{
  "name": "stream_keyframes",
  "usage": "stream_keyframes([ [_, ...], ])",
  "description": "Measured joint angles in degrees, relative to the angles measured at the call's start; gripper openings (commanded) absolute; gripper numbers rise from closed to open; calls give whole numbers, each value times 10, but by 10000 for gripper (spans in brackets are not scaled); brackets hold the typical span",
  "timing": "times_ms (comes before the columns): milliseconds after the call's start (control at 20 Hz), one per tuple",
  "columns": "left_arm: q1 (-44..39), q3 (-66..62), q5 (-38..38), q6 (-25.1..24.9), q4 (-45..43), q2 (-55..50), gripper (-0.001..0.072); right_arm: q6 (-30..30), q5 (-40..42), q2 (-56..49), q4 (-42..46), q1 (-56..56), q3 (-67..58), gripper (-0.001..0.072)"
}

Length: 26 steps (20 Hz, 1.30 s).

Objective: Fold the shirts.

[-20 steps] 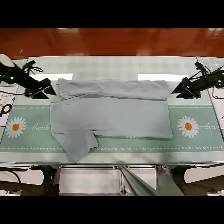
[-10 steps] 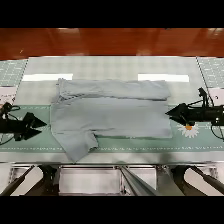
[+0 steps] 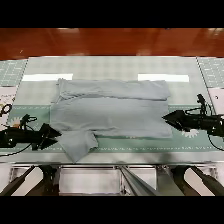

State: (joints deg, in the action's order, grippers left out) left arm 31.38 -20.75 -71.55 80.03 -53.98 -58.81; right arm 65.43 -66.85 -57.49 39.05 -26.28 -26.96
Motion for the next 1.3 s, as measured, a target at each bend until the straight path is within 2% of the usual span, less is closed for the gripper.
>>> stream_keyframes([
  [50,-17,2,8,2,10,-8,505,0,2,1,-4,0,1,420],
  [100,-33,2,15,2,19,-16,432,-1,1,1,-7,0,2,420],
  [150,-48,3,23,2,20,-24,102,-1,2,2,-8,-1,2,420],
  [200,-61,3,38,0,18,-32,17,-1,2,2,-8,-3,1,420],
  [400,-86,-12,44,-21,15,-44,17,7,-25,3,34,-66,-9,419],
  [600,-93,-34,26,-31,24,-37,17,90,-51,4,173,-111,2,419],
  [700,-94,-39,23,-32,38,-34,17,115,-58,0,211,-119,5,419],
  [850,-96,-43,21,-35,50,-31,17,126,-63,-23,219,-124,8,419],
  [1100,-96,-45,24,-35,57,-30,17,89,-56,-95,142,-102,8,402],
  [1150,-96,-45,26,-35,58,-30,18,82,-52,-108,126,-89,6,293],
  [1200,-96,-45,26,-35,59,-30,18,70,-41,-120,114,-75,4,98],
  [1250,-96,-46,26,-35,59,-30,17,57,-33,-127,101,-64,1,27],
  [1300,-95,-49,27,-36,59,-30,17,41,-33,-132,81,-56,-4,27],
])
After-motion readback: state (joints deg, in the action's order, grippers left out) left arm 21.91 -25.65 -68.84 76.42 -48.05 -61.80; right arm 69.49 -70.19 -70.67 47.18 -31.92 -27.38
